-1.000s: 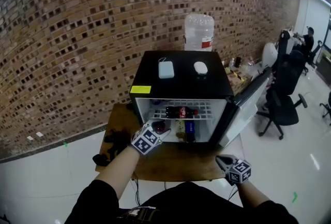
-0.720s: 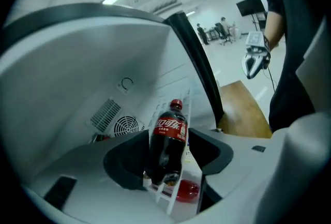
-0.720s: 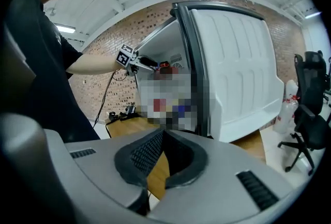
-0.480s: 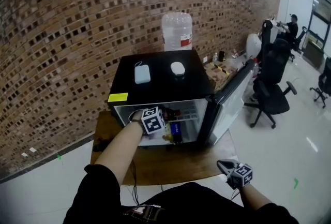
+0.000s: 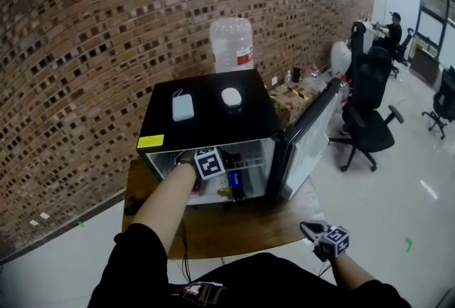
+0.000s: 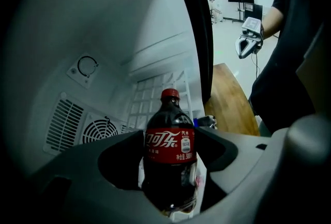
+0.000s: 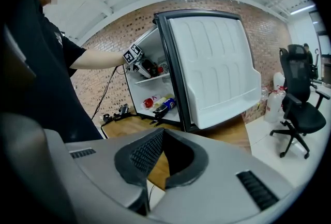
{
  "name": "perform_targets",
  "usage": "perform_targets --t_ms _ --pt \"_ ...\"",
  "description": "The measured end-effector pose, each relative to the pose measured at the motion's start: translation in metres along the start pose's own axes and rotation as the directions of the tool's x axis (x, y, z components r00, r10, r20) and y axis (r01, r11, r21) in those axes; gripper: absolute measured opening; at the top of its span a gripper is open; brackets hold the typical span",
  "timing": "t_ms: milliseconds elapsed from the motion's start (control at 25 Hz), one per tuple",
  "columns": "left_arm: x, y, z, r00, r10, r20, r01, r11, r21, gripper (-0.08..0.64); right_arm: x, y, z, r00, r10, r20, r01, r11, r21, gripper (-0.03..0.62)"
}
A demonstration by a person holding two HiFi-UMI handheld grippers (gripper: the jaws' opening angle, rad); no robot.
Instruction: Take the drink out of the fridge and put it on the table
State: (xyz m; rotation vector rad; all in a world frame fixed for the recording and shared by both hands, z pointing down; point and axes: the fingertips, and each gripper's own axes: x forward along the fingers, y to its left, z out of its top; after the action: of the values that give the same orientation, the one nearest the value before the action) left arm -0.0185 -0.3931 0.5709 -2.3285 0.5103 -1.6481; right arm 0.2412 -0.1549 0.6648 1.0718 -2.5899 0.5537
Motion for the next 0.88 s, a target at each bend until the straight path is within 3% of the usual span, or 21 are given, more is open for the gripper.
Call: perform_targets --t_ms 200,600,720,880 --pt "0.007 0.002 0.006 1.000 0.025 -0.017 -0.024 0.999 0.049 0.308 0.005 0.001 -0.001 1.000 0.009 -0.001 -0.009 1.000 -0.002 0.000" --pt "0.004 -0.007 0.006 0.998 -0.046 -0.047 0.050 0.995 0.085 0.304 0.005 0.002 0.001 1.000 0.013 0.004 -0.013 1.000 0.001 0.000" --pt "-0.004 -0.010 0.010 1.000 -0.030 0.007 0.030 0.998 0.062 0.304 0.007 -0.001 -0.002 1.000 0.014 0.004 -0.014 1.000 0.007 0.000" --pt "-0.029 -0.019 0.018 0.989 -0.027 0.144 0.029 0.999 -0.016 0.304 0.015 0.002 -0.001 1.000 0.029 -0.001 -0.029 1.000 0.008 0.000"
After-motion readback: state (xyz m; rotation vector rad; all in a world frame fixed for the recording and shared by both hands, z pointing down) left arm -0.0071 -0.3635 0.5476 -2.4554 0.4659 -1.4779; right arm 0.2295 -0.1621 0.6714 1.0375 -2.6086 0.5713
